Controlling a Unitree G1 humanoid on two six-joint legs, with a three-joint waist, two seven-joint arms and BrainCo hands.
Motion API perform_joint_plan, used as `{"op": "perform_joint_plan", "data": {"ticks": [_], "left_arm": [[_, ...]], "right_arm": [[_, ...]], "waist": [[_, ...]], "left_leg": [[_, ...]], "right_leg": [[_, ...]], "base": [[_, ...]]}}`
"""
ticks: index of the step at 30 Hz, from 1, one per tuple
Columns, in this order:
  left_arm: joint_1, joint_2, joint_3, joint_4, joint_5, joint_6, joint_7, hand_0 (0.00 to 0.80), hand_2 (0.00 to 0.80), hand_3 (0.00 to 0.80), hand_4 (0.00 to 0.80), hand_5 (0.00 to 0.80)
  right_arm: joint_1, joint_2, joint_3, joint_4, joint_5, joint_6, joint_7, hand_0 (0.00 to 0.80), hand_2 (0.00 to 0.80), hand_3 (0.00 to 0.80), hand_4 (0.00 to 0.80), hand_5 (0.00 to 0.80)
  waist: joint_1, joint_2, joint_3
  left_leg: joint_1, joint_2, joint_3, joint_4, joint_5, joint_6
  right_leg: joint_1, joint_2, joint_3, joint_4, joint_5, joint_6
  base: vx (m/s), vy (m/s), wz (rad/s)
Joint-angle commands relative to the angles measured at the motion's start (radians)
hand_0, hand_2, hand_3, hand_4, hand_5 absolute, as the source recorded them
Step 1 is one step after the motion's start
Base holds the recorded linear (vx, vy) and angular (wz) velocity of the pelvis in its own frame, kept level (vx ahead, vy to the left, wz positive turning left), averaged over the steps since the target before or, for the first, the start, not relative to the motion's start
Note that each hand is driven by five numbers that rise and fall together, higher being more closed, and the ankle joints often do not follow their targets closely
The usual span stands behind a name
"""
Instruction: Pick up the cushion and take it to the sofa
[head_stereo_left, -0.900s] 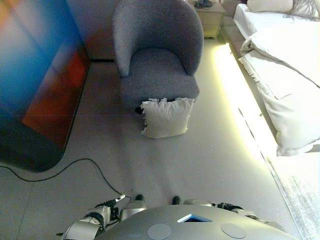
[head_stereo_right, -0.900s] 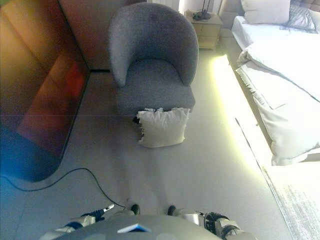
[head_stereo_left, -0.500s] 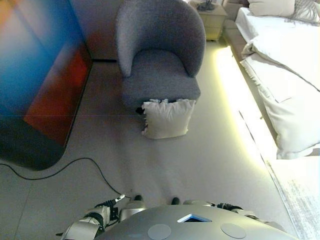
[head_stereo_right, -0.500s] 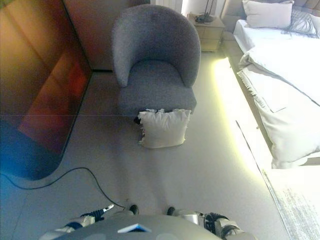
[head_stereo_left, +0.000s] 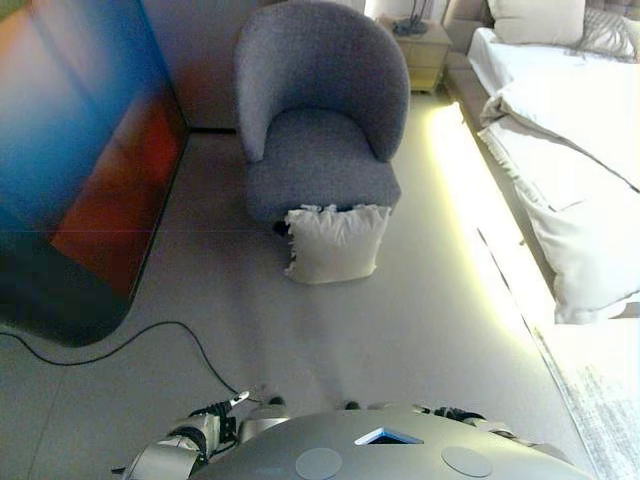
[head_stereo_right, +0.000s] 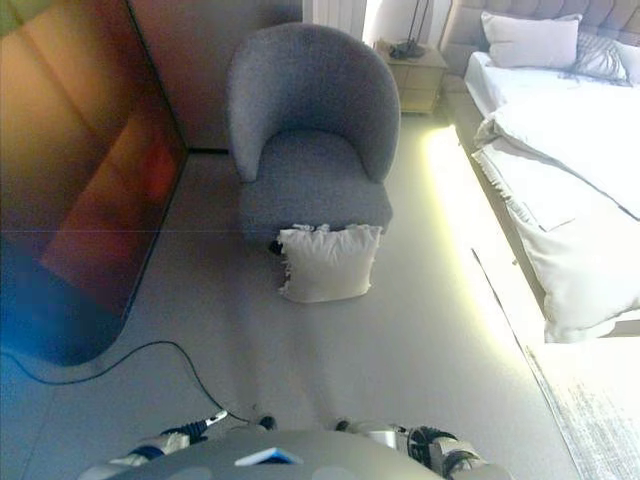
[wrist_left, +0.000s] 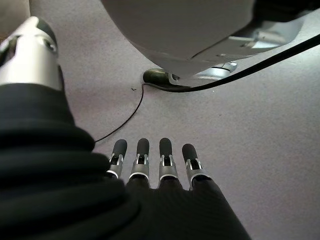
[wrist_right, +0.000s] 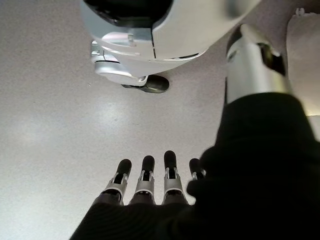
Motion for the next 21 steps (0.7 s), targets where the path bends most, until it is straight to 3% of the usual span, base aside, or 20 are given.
{"op": "perform_joint_plan", "data": {"ticks": [1,7,10,12,14,17,21], "left_arm": [[-0.048,-0.032,-0.021,0.052,0.041,0.019,0.015,0.000,0.000,0.000,0.000,0.000],[-0.048,-0.027,-0.014,0.047,0.035,0.023,0.025,0.000,0.000,0.000,0.000,0.000],[-0.045,-0.035,0.006,0.036,0.024,-0.014,0.036,0.000,0.000,0.000,0.000,0.000],[-0.042,-0.043,0.013,0.030,0.018,-0.020,0.028,0.000,0.000,0.000,0.000,0.000],[-0.035,-0.049,0.018,0.025,-0.011,-0.025,0.023,0.000,0.000,0.000,0.000,0.000],[-0.017,-0.046,0.031,0.023,-0.044,-0.047,0.036,0.000,0.000,0.000,0.000,0.000],[0.011,-0.032,0.039,0.035,-0.032,-0.042,0.013,0.000,0.000,0.000,0.000,0.000]], "right_arm": [[-0.055,-0.010,0.019,0.037,0.003,-0.007,-0.006,0.000,0.000,0.000,0.000,0.000],[-0.060,-0.014,0.017,0.037,0.013,0.000,0.006,0.000,0.000,0.000,0.000,0.000],[-0.075,-0.027,0.022,0.034,-0.008,0.002,0.026,0.000,0.000,0.000,0.000,0.000],[-0.086,-0.036,0.026,0.021,-0.012,0.023,0.013,0.000,0.000,0.000,0.000,0.000],[-0.097,-0.046,0.031,0.016,0.007,0.035,0.017,0.000,0.000,0.000,0.000,0.000],[-0.106,-0.055,0.019,0.021,-0.011,0.026,0.030,0.000,0.000,0.000,0.000,0.000],[-0.096,-0.057,0.005,0.037,-0.017,0.020,0.033,0.000,0.000,0.000,0.000,0.000]], "waist": [[0.034,0.021,0.040],[0.036,0.013,0.045],[0.043,-0.022,0.067],[0.054,-0.033,0.098],[0.065,-0.019,0.131],[0.096,0.013,0.155],[0.119,0.050,0.142]], "left_leg": [[0.033,-0.048,0.077,0.008,-0.155,0.062],[0.038,-0.031,0.065,0.026,-0.152,0.054],[-0.058,-0.011,0.090,0.304,-0.228,0.054],[-0.187,-0.001,0.092,0.532,-0.216,0.065],[-0.278,-0.010,0.079,0.635,-0.209,0.079],[-0.349,-0.068,0.050,0.546,-0.141,0.068],[-0.373,-0.099,0.096,0.294,-0.038,0.047]], "right_leg": [[-0.028,0.003,0.010,0.030,-0.086,0.063],[-0.031,0.020,0.028,0.053,-0.105,0.044],[-0.052,-0.006,0.026,0.081,-0.104,0.018],[-0.068,-0.009,0.029,0.119,-0.104,-0.009],[-0.072,0.006,0.047,0.168,-0.122,-0.025],[-0.041,0.042,0.074,0.202,-0.171,-0.023],[0.036,0.106,0.104,0.201,-0.223,-0.021]], "base": [[0.026,-0.117,0.00],[0.031,-0.152,0.01],[-0.004,-0.204,0.03],[-0.031,-0.178,0.14],[0.019,-0.095,0.15],[0.187,-0.030,-0.07],[0.373,0.002,-0.10]]}}
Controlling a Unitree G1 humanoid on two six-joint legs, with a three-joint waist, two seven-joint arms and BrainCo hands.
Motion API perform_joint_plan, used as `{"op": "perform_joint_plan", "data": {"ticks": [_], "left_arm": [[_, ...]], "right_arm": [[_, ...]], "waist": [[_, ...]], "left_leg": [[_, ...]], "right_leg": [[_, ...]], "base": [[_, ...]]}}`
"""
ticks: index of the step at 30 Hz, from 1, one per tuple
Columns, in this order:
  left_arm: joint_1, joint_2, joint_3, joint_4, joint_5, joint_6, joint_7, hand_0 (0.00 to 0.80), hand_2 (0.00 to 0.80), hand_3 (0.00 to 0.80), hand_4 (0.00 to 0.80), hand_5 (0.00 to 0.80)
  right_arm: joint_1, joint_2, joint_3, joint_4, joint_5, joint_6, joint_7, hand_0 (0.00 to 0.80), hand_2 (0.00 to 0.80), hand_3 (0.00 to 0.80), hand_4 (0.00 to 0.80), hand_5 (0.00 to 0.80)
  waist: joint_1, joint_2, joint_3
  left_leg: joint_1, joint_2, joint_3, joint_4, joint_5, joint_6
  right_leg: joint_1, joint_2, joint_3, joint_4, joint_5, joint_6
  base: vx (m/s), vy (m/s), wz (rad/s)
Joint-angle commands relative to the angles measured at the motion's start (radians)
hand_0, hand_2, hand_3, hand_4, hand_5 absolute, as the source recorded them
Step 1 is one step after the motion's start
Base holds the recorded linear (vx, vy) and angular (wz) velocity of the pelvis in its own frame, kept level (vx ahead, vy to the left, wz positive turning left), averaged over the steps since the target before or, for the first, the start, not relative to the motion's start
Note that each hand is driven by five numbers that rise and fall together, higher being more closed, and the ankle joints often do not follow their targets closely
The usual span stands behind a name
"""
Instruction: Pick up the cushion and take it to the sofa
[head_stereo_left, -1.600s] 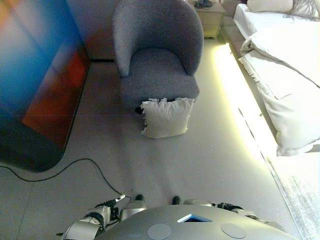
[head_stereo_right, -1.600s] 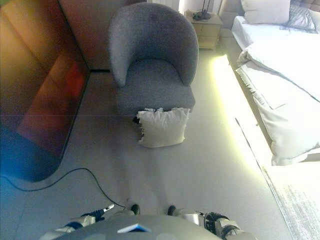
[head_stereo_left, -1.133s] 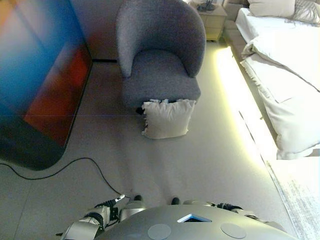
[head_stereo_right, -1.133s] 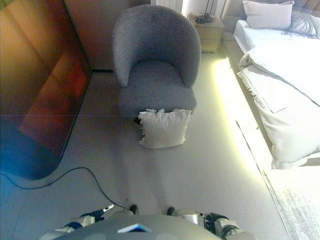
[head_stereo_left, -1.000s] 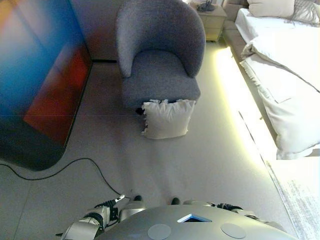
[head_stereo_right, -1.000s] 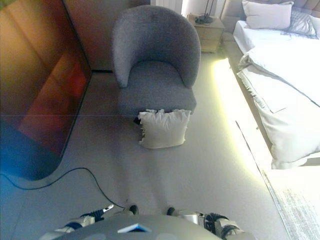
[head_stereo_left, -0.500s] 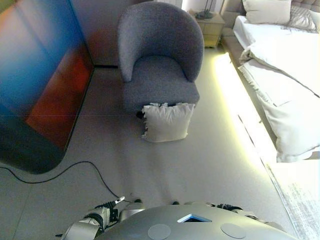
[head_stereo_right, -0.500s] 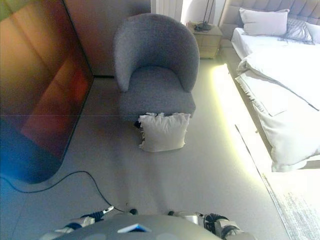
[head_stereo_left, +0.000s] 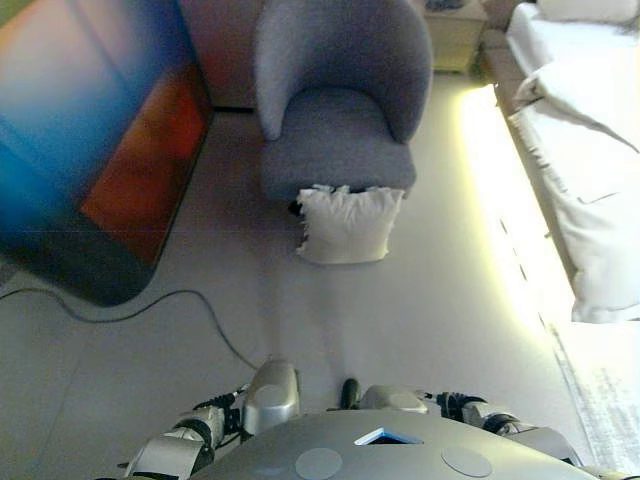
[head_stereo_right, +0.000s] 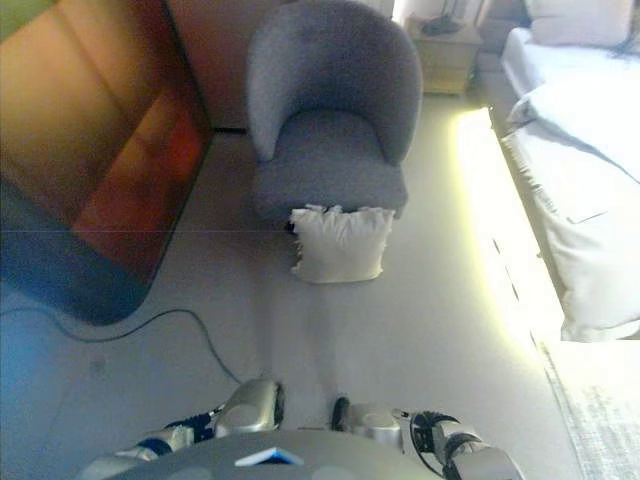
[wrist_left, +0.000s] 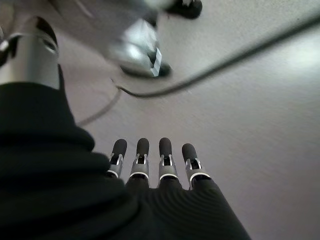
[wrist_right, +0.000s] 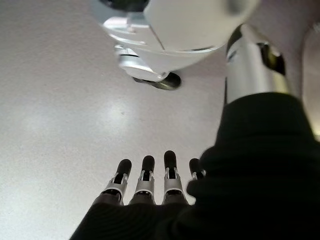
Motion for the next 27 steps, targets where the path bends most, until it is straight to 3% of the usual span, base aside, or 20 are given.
{"op": "perform_joint_plan", "data": {"ticks": [1,4,7,11,13,16,18,20,22,24,27], "left_arm": [[0.031,0.001,0.010,0.000,-0.006,-0.015,-0.020,0.000,0.000,0.000,0.000,0.000],[0.050,-0.002,0.012,0.012,-0.014,-0.012,-0.035,0.000,0.000,0.000,0.000,0.000],[0.067,-0.011,0.027,0.023,-0.028,-0.013,-0.033,0.000,0.000,0.000,0.000,0.000],[0.074,-0.017,0.042,0.038,-0.030,0.005,-0.029,0.000,0.000,0.000,0.000,0.000],[0.066,-0.011,0.051,0.040,-0.036,0.027,-0.036,0.000,0.000,0.000,0.000,0.000],[0.061,0.007,0.079,0.043,-0.022,-0.021,-0.018,0.000,0.000,0.000,0.000,0.000],[0.057,0.030,0.088,0.015,-0.001,-0.037,-0.024,0.000,0.000,0.000,0.000,0.000],[0.038,0.049,0.075,-0.001,0.028,-0.031,-0.016,0.000,0.000,0.000,0.000,0.000],[0.008,0.066,0.055,-0.008,0.046,-0.025,-0.039,0.000,0.000,0.000,0.000,0.000],[-0.025,0.069,0.038,-0.014,0.028,-0.020,-0.045,0.000,0.000,0.000,0.000,0.000],[-0.072,0.061,0.028,-0.007,-0.010,0.017,-0.037,0.000,0.000,0.000,0.000,0.000]], "right_arm": [[-0.005,-0.017,-0.009,0.014,-0.016,-0.002,0.005,0.000,0.000,0.000,0.000,0.000],[0.007,-0.016,-0.015,0.032,-0.025,0.010,0.007,0.000,0.000,0.000,0.000,0.000],[0.014,-0.013,-0.014,0.044,-0.031,0.027,0.005,0.000,0.000,0.000,0.000,0.000],[0.023,-0.014,-0.015,0.051,-0.039,0.072,0.011,0.000,0.000,0.000,0.000,0.000],[0.027,-0.008,-0.016,0.050,-0.009,0.082,-0.001,0.000,0.000,0.000,0.000,0.000],[0.036,0.001,-0.060,0.044,-0.012,0.070,-0.012,0.000,0.000,0.000,0.000,0.000],[0.045,0.004,-0.061,0.017,-0.075,0.033,0.011,0.000,0.000,0.000,0.000,0.000],[0.041,0.014,-0.048,-0.019,-0.060,0.014,-0.012,0.000,0.000,0.000,0.000,0.000],[0.021,0.017,-0.035,-0.033,0.002,0.012,-0.028,0.000,0.000,0.000,0.000,0.000],[0.002,0.023,-0.040,-0.028,0.062,-0.008,-0.050,0.000,0.000,0.000,0.000,0.000],[-0.015,0.014,-0.052,-0.029,0.066,-0.030,-0.056,0.000,0.000,0.000,0.000,0.000]], "waist": [[0.020,0.024,-0.003],[0.038,0.030,-0.023],[0.047,0.027,-0.039],[0.053,0.021,-0.051],[0.050,0.015,-0.057],[0.050,-0.013,-0.066],[0.060,-0.041,-0.088],[0.058,-0.052,-0.101],[0.049,-0.049,-0.101],[0.040,-0.042,-0.096],[0.003,-0.007,-0.072]], "left_leg": [[-0.088,-0.040,0.065,-0.109,0.028,0.104],[-0.070,-0.043,0.036,-0.296,0.077,0.087],[-0.100,-0.020,0.001,-0.315,0.068,0.065],[-0.138,0.031,-0.014,-0.315,0.069,0.050],[-0.117,0.037,0.012,-0.309,0.066,0.071],[-0.140,0.005,-0.019,-0.155,0.046,0.096],[-0.158,-0.027,-0.008,-0.047,0.010,0.137],[-0.141,-0.053,-0.018,-0.037,-0.016,0.164],[-0.107,-0.069,-0.023,-0.056,-0.035,0.182],[-0.078,-0.079,-0.017,-0.068,-0.044,0.192],[0.032,-0.060,-0.045,-0.105,-0.066,0.192]], "right_leg": [[0.170,0.102,0.066,0.045,-0.173,0.062],[0.252,0.127,0.119,0.045,-0.229,0.057],[0.300,0.127,0.143,0.059,-0.284,0.056],[0.333,0.094,0.129,0.134,-0.354,0.063],[0.330,0.062,0.117,0.194,-0.361,0.086],[0.322,-0.003,0.087,0.324,-0.287,0.144],[0.308,-0.051,0.058,0.419,-0.134,0.199],[0.246,-0.053,0.064,0.515,-0.038,0.225],[0.161,-0.045,0.060,0.515,-0.018,0.226],[0.100,-0.045,0.024,0.439,-0.033,0.218],[-0.090,-0.039,-0.025,0.337,-0.072,0.185]], "base": [[0.537,0.041,0.09],[0.586,0.067,0.10],[0.657,0.101,-0.29],[0.752,0.160,-0.23],[0.825,0.237,-0.39],[0.835,0.213,-0.17],[0.743,0.161,-0.10],[0.641,0.136,-0.18],[0.451,0.110,0.02],[0.371,0.085,0.15],[0.328,0.051,-0.33]]}}
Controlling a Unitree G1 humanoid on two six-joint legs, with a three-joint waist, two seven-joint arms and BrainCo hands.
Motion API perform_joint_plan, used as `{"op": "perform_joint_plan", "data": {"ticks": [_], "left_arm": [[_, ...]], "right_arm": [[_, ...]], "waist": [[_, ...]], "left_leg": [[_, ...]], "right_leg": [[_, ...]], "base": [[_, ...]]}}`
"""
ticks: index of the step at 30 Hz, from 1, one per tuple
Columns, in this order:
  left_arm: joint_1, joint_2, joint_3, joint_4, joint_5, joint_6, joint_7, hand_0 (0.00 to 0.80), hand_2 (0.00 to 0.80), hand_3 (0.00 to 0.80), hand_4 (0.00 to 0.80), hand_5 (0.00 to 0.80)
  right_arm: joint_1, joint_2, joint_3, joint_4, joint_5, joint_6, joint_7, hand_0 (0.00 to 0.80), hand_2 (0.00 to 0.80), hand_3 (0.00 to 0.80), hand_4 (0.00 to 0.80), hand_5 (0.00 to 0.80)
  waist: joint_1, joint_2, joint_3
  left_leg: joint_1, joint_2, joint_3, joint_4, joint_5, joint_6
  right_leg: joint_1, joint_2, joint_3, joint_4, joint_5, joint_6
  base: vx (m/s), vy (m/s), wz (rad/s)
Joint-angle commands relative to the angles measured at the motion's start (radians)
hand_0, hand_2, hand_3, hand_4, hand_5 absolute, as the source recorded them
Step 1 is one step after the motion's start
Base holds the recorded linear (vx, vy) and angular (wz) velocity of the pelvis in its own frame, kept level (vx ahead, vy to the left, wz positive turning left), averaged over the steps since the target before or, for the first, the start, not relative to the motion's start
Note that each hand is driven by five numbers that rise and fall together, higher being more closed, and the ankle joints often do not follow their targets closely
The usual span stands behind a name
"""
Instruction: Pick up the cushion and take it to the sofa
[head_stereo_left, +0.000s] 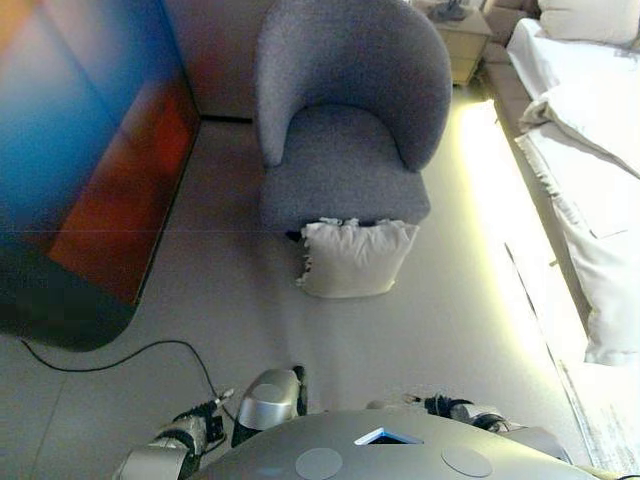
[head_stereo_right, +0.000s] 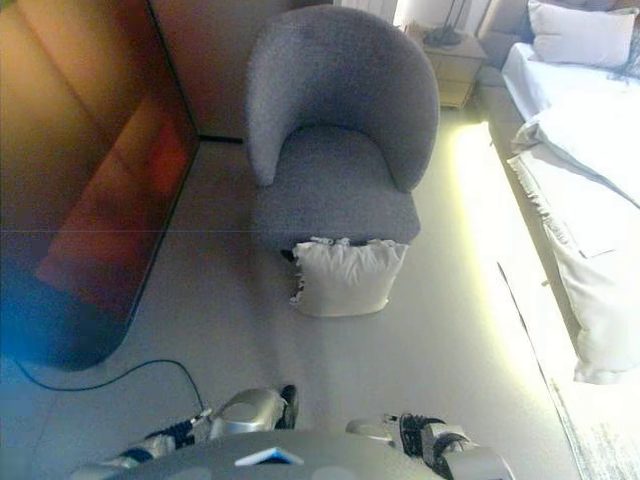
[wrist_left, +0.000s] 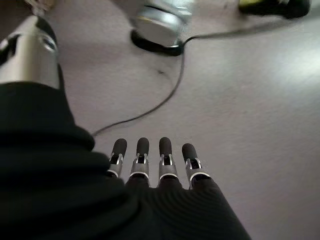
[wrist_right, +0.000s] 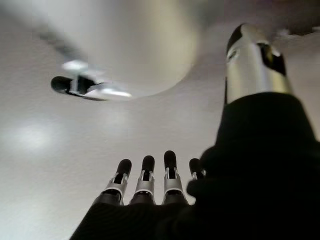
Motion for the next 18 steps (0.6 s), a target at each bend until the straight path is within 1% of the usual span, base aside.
{"op": "perform_joint_plan", "data": {"ticks": [1,2,3,5,6,8,10,11,12,13,14,15,17,18], "left_arm": [[-0.042,-0.014,-0.012,0.015,-0.022,0.041,0.000,0.000,0.000,0.000,0.000,0.000],[-0.054,-0.018,-0.017,0.022,-0.031,0.047,0.004,0.000,0.000,0.000,0.000,0.000],[-0.059,-0.021,-0.016,0.028,-0.034,0.044,0.006,0.000,0.000,0.000,0.000,0.000],[-0.063,-0.030,-0.015,0.039,-0.032,0.030,0.017,0.000,0.000,0.000,0.000,0.000],[-0.060,-0.032,-0.017,0.041,-0.032,0.025,0.021,0.000,0.000,0.000,0.000,0.000],[-0.048,-0.034,-0.014,0.048,-0.025,0.018,0.031,0.000,0.000,0.000,0.000,0.000],[-0.030,-0.031,-0.006,0.054,-0.011,0.015,0.026,0.000,0.000,0.000,0.000,0.000],[-0.023,-0.031,-0.003,0.057,-0.003,0.014,0.022,0.000,0.000,0.000,0.000,0.000],[-0.014,-0.031,0.001,0.060,0.012,0.013,0.017,0.000,0.000,0.000,0.000,0.000],[-0.005,-0.032,0.004,0.061,0.024,0.012,0.013,0.000,0.000,0.000,0.000,0.000],[0.002,-0.034,0.007,0.062,0.029,0.012,0.014,0.000,0.000,0.000,0.000,0.000],[0.006,-0.041,0.009,0.062,0.036,0.012,0.017,0.000,0.000,0.000,0.000,0.000],[0.016,-0.048,0.016,0.061,0.045,0.017,0.016,0.000,0.000,0.000,0.000,0.000],[0.024,-0.051,0.017,0.060,0.053,0.017,0.011,0.000,0.000,0.000,0.000,0.000]], "right_arm": [[-0.001,-0.054,0.008,-0.022,0.039,-0.036,-0.020,0.000,0.000,0.000,0.000,0.000],[0.004,-0.054,0.012,-0.029,0.060,-0.051,-0.021,0.000,0.000,0.000,0.000,0.000],[0.008,-0.057,0.013,-0.033,0.076,-0.061,-0.021,0.000,0.000,0.000,0.000,0.000],[0.017,-0.062,0.006,-0.035,0.071,-0.072,-0.019,0.000,0.000,0.000,0.000,0.000],[0.021,-0.064,-0.002,-0.036,0.060,-0.072,-0.021,0.000,0.000,0.000,0.000,0.000],[0.030,-0.064,-0.020,-0.034,0.031,-0.071,-0.024,0.000,0.000,0.000,0.000,0.000],[0.045,-0.060,-0.031,-0.034,0.018,-0.076,-0.019,0.000,0.000,0.000,0.000,0.000],[0.051,-0.059,-0.033,-0.034,0.016,-0.078,-0.016,0.000,0.000,0.000,0.000,0.000],[0.061,-0.056,-0.037,-0.035,0.017,-0.078,-0.017,0.000,0.000,0.000,0.000,0.000],[0.069,-0.052,-0.042,-0.036,0.021,-0.077,-0.021,0.000,0.000,0.000,0.000,0.000],[0.073,-0.050,-0.043,-0.035,0.027,-0.074,-0.024,0.000,0.000,0.000,0.000,0.000],[0.076,-0.049,-0.043,-0.032,0.037,-0.068,-0.031,0.000,0.000,0.000,0.000,0.000],[0.076,-0.050,-0.044,-0.024,0.025,-0.067,-0.029,0.000,0.000,0.000,0.000,0.000],[0.075,-0.053,-0.042,-0.022,0.014,-0.064,-0.026,0.000,0.000,0.000,0.000,0.000]], "waist": [[-0.059,0.041,0.002],[-0.083,0.048,0.017],[-0.100,0.045,0.026],[-0.125,0.032,0.034],[-0.133,0.028,0.035],[-0.142,0.025,0.036],[-0.149,0.019,0.036],[-0.152,0.015,0.033],[-0.154,0.010,0.028],[-0.153,0.007,0.020],[-0.154,0.004,0.014],[-0.161,0.002,0.006],[-0.169,0.004,-0.006],[-0.175,0.008,-0.015]], "left_leg": [[-0.064,-0.010,-0.102,-0.005,-0.010,-0.026],[-0.006,0.003,-0.105,-0.013,-0.035,-0.027],[0.022,0.005,-0.102,-0.009,-0.064,-0.028],[0.067,-0.003,-0.108,-0.002,-0.112,-0.034],[0.086,-0.005,-0.114,0.002,-0.133,-0.036],[0.129,0.005,-0.124,0.013,-0.175,-0.036],[0.177,0.017,-0.142,0.034,-0.224,-0.033],[0.197,0.023,-0.145,0.042,-0.245,-0.035],[0.226,0.030,-0.149,0.045,-0.268,-0.038],[0.242,0.038,-0.143,0.047,-0.283,-0.039],[0.257,0.046,-0.142,0.050,-0.295,-0.044],[0.276,0.058,-0.144,0.054,-0.309,-0.051],[0.315,0.087,-0.134,0.058,-0.328,-0.072],[0.335,0.112,-0.131,0.059,-0.311,-0.084]], "right_leg": [[-0.090,0.070,-0.083,-0.278,0.178,-0.067],[-0.171,0.045,-0.099,-0.321,0.203,-0.071],[-0.204,0.020,-0.098,-0.386,0.240,-0.065],[-0.214,-0.019,-0.073,-0.547,0.340,-0.034],[-0.215,-0.039,-0.065,-0.631,0.377,-0.020],[-0.210,-0.066,-0.054,-0.715,0.414,-0.007],[-0.208,-0.081,-0.042,-0.726,0.431,-0.006],[-0.209,-0.086,-0.043,-0.728,0.438,-0.005],[-0.214,-0.091,-0.052,-0.726,0.449,-0.004],[-0.206,-0.083,-0.074,-0.718,0.430,-0.004],[-0.202,-0.079,-0.082,-0.707,0.425,-0.005],[-0.214,-0.081,-0.060,-0.678,0.442,-0.004],[-0.229,-0.071,-0.040,-0.610,0.433,-0.011],[-0.238,-0.052,-0.024,-0.567,0.417,-0.022]], "base": [[0.304,0.015,-0.64],[0.360,-0.011,-0.40],[0.393,-0.038,0.03],[0.467,-0.082,0.44],[0.512,-0.104,0.43],[0.526,-0.127,0.25],[0.537,-0.172,0.34],[0.543,-0.211,0.61],[0.528,-0.238,0.68],[0.511,-0.256,0.75],[0.498,-0.266,0.67],[0.478,-0.261,0.56],[0.517,-0.301,0.43],[0.539,-0.337,0.23]]}}
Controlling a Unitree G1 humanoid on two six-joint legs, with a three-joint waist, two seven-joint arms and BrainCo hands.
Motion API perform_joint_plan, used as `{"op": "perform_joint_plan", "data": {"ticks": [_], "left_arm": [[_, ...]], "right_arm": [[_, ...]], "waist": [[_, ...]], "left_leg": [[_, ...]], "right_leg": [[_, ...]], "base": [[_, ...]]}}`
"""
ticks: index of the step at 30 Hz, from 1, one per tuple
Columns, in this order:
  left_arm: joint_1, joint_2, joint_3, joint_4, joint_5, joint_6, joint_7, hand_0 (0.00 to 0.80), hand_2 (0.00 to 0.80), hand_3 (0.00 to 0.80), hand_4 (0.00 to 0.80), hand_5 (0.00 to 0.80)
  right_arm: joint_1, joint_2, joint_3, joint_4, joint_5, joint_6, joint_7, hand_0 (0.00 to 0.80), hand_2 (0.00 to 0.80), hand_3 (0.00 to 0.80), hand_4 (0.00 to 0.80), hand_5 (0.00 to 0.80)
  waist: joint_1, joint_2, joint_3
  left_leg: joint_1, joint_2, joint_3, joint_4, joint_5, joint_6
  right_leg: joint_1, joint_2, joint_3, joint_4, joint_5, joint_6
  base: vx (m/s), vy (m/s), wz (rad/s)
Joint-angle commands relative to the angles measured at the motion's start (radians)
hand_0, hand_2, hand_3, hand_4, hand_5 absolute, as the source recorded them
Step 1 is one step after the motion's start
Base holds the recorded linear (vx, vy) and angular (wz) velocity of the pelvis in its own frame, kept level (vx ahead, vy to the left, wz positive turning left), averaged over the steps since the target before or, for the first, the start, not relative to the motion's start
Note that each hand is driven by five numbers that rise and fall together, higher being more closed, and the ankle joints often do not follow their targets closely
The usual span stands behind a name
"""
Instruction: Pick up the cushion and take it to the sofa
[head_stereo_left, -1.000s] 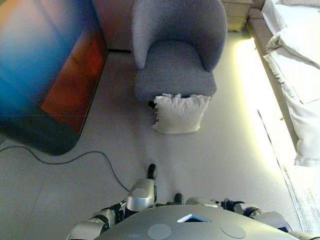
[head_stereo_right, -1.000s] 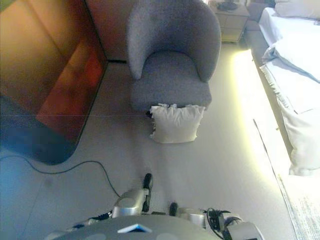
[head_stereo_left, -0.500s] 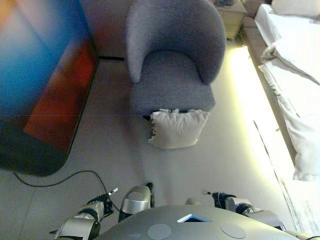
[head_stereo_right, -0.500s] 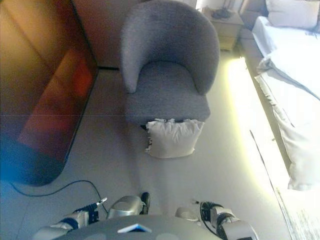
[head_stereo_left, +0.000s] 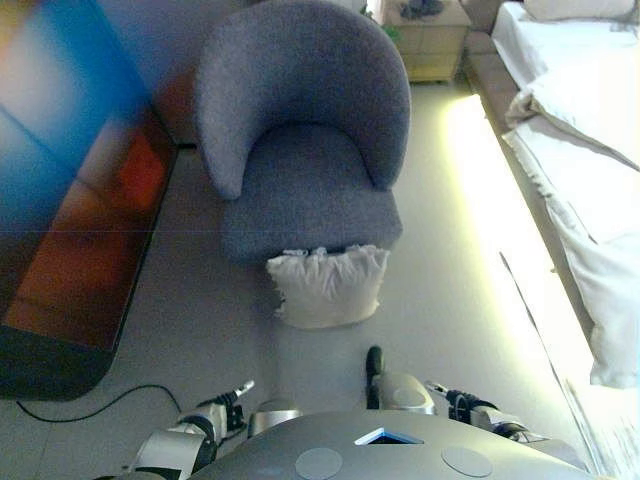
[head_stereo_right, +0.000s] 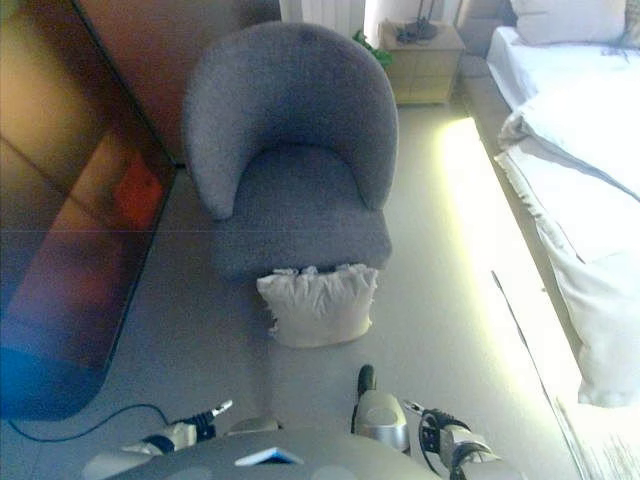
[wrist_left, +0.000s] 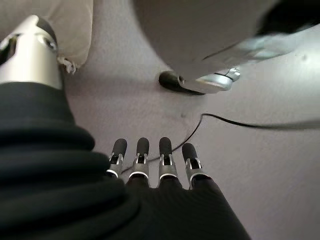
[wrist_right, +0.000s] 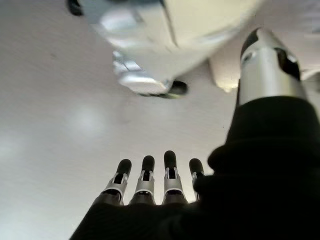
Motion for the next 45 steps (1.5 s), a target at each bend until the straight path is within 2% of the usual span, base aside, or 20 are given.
{"op": "perform_joint_plan", "data": {"ticks": [1,3,5,6,7,8,10,12,13,15,19,21,26,29,31,32,36,38,42,45], "left_arm": [[0.029,0.040,0.006,0.009,0.066,-0.003,-0.012,0.000,0.000,0.000,0.000,0.000],[0.043,0.038,0.003,0.005,0.074,-0.030,-0.028,0.000,0.000,0.000,0.000,0.000],[0.051,0.028,-0.002,-0.012,0.057,-0.072,-0.034,0.000,0.000,0.000,0.000,0.000],[0.046,0.024,-0.014,-0.026,0.061,-0.070,-0.033,0.000,0.000,0.000,0.000,0.000],[0.037,0.016,-0.038,-0.036,0.035,-0.067,-0.017,0.000,0.000,0.000,0.000,0.000],[0.030,0.014,-0.047,-0.042,0.015,-0.062,-0.004,0.000,0.000,0.000,0.000,0.000],[0.014,0.017,-0.052,-0.044,-0.019,-0.057,0.015,0.000,0.000,0.000,0.000,0.000],[0.013,0.023,-0.046,-0.040,-0.011,-0.049,0.010,0.000,0.000,0.000,0.000,0.000],[0.013,0.027,-0.041,-0.036,-0.004,-0.047,-0.009,0.000,0.000,0.000,0.000,0.000],[0.021,0.028,-0.033,-0.036,0.017,-0.056,-0.029,0.000,0.000,0.000,0.000,0.000],[0.018,0.012,-0.043,-0.037,0.028,-0.052,0.017,0.000,0.000,0.000,0.000,0.000],[0.016,0.008,-0.042,-0.032,0.003,-0.031,0.025,0.000,0.000,0.000,0.000,0.000],[0.007,0.009,-0.045,-0.036,-0.003,-0.011,0.015,0.000,0.000,0.000,0.000,0.000],[-0.015,0.032,-0.065,-0.038,0.011,-0.013,0.017,0.000,0.000,0.000,0.000,0.000],[-0.032,0.054,-0.064,-0.040,0.001,-0.022,0.040,0.000,0.000,0.000,0.000,0.000],[-0.047,0.068,-0.063,-0.045,-0.020,-0.020,0.063,0.000,0.000,0.000,0.000,0.000],[-0.104,0.089,-0.058,-0.056,-0.059,-0.040,0.084,0.000,0.000,0.000,0.000,0.000],[-0.133,0.101,-0.063,-0.064,-0.073,-0.052,0.103,0.000,0.000,0.000,0.000,0.000],[-0.140,0.108,-0.082,-0.085,-0.054,-0.056,0.133,0.000,0.000,0.000,0.000,0.000],[-0.176,0.088,-0.156,-0.111,0.022,-0.075,0.126,0.000,0.000,0.000,0.000,0.000]], "right_arm": [[-0.007,0.035,0.006,0.024,-0.040,0.000,-0.003,0.000,0.000,0.000,0.000,0.000],[-0.014,0.021,0.030,0.017,-0.068,0.008,0.021,0.000,0.000,0.000,0.000,0.000],[-0.028,0.005,0.052,0.009,-0.105,0.040,0.042,0.000,0.000,0.000,0.000,0.000],[-0.031,0.001,0.057,0.011,-0.112,0.045,0.041,0.000,0.000,0.000,0.000,0.000],[-0.036,-0.004,0.067,0.012,-0.119,0.060,0.039,0.000,0.000,0.000,0.000,0.000],[-0.040,-0.005,0.070,0.013,-0.112,0.064,0.035,0.000,0.000,0.000,0.000,0.000],[-0.051,-0.008,0.070,0.021,-0.088,0.057,0.039,0.000,0.000,0.000,0.000,0.000],[-0.059,-0.007,0.058,0.027,-0.079,0.043,0.039,0.000,0.000,0.000,0.000,0.000],[-0.065,-0.005,0.053,0.033,-0.067,0.037,0.032,0.000,0.000,0.000,0.000,0.000],[-0.064,-0.002,0.051,0.030,-0.051,0.034,0.021,0.000,0.000,0.000,0.000,0.000],[-0.061,0.006,0.053,0.047,-0.042,0.057,0.009,0.000,0.000,0.000,0.000,0.000],[-0.052,0.009,0.047,0.058,-0.038,0.080,-0.002,0.000,0.000,0.000,0.000,0.000],[-0.057,0.014,0.028,0.062,-0.028,0.070,-0.045,0.000,0.000,0.000,0.000,0.000],[-0.074,0.020,0.037,0.034,-0.008,0.050,-0.062,0.000,0.000,0.000,0.000,0.000],[-0.092,0.026,0.049,0.008,-0.077,0.026,-0.047,0.000,0.000,0.000,0.000,0.000],[-0.100,0.027,0.069,-0.005,-0.086,0.013,-0.046,0.000,0.000,0.000,0.000,0.000],[-0.130,0.028,0.105,-0.043,-0.051,0.001,-0.044,0.000,0.000,0.000,0.000,0.000],[-0.164,0.027,0.122,-0.063,-0.056,0.003,-0.043,0.000,0.000,0.000,0.000,0.000],[-0.181,0.014,0.152,-0.080,-0.093,-0.015,-0.031,0.000,0.000,0.000,0.000,0.000],[-0.225,-0.026,0.183,-0.085,-0.114,-0.068,-0.064,0.000,0.000,0.000,0.000,0.000]], "waist": [[-0.019,-0.063,-0.038],[-0.016,-0.049,-0.059],[-0.004,-0.054,-0.061],[0.003,-0.063,-0.056],[0.019,-0.065,-0.043],[0.026,-0.076,-0.034],[0.048,-0.076,-0.006],[0.052,-0.064,0.014],[0.055,-0.061,0.023],[0.068,-0.053,0.023],[0.066,-0.036,0.002],[0.057,-0.024,-0.003],[0.055,-0.014,0.007],[0.066,-0.021,0.022],[0.069,-0.027,0.036],[0.068,-0.030,0.045],[0.086,-0.034,0.076],[0.089,-0.041,0.112],[0.084,-0.057,0.141],[0.076,-0.029,0.174]], "left_leg": [[0.090,-0.041,0.007,0.116,-0.136,0.067],[0.071,0.018,0.017,0.211,0.027,0.015],[-0.025,0.040,0.049,0.435,0.115,0.018],[-0.086,0.046,0.075,0.516,0.114,0.029],[-0.170,0.041,0.086,0.557,0.077,0.043],[-0.226,0.014,0.093,0.556,0.060,0.061],[-0.283,-0.038,0.151,0.441,0.031,0.072],[-0.280,-0.026,0.218,0.299,0.040,0.050],[-0.293,-0.021,0.245,0.204,0.102,0.037],[-0.295,-0.019,0.189,0.087,0.156,0.012],[-0.244,0.013,0.128,-0.088,0.196,-0.008],[-0.212,0.034,0.134,-0.134,0.214,-0.023],[-0.247,0.037,0.143,-0.027,0.164,-0.013],[-0.303,0.026,0.156,0.054,0.131,0.013],[-0.294,0.011,0.158,0.047,0.119,0.040],[-0.285,0.006,0.154,0.038,0.116,0.047],[-0.315,0.030,0.164,0.069,0.108,0.024],[-0.359,0.077,0.166,0.114,0.099,-0.002],[-0.446,0.147,0.145,0.182,0.118,-0.045],[-0.500,0.162,0.124,0.130,0.177,-0.073]], "right_leg": [[-0.141,-0.078,0.092,0.007,0.041,0.102],[-0.122,-0.039,0.069,0.010,0.001,0.062],[-0.061,-0.015,0.055,-0.009,-0.038,0.012],[-0.031,-0.015,0.043,-0.019,-0.047,-0.002],[0.016,-0.010,0.025,-0.030,-0.068,-0.006],[0.029,-0.021,0.014,-0.039,-0.064,-0.008],[0.097,-0.027,-0.024,-0.054,-0.098,0.003],[0.160,-0.017,-0.057,-0.064,-0.138,0.016],[0.180,-0.011,-0.071,-0.065,-0.150,0.010],[0.213,-0.005,-0.065,-0.077,-0.170,0.011],[0.229,-0.010,-0.037,-0.084,-0.188,0.021],[0.235,-0.016,-0.036,-0.081,-0.196,0.029],[0.217,-0.065,-0.054,0.023,-0.245,0.047],[0.178,-0.090,-0.074,0.151,-0.281,0.067],[0.085,-0.122,-0.055,0.288,-0.241,0.098],[0.054,-0.134,-0.042,0.296,-0.220,0.104],[0.059,-0.235,-0.059,0.102,-0.107,0.120],[0.013,-0.274,-0.046,0.060,-0.053,0.145],[-0.003,-0.237,-0.045,0.036,-0.089,0.161],[-0.046,-0.209,-0.056,0.039,-0.122,0.147]], "base": [[0.495,-0.336,0.06],[0.440,-0.364,-0.04],[0.371,-0.370,-0.14],[0.362,-0.326,-0.27],[0.232,-0.238,-0.19],[0.249,-0.186,-0.05],[0.230,-0.088,0.00],[0.289,0.016,0.18],[0.255,0.079,0.31],[0.256,0.118,0.30],[0.268,0.164,0.00],[0.289,0.229,-0.12],[0.261,0.290,-0.02],[0.107,0.178,0.04],[0.067,0.120,-0.19],[0.054,0.044,-0.24],[-0.013,-0.150,0.08],[-0.129,-0.321,0.22],[-0.027,-0.320,-0.04],[-0.120,-0.103,-0.07]]}}
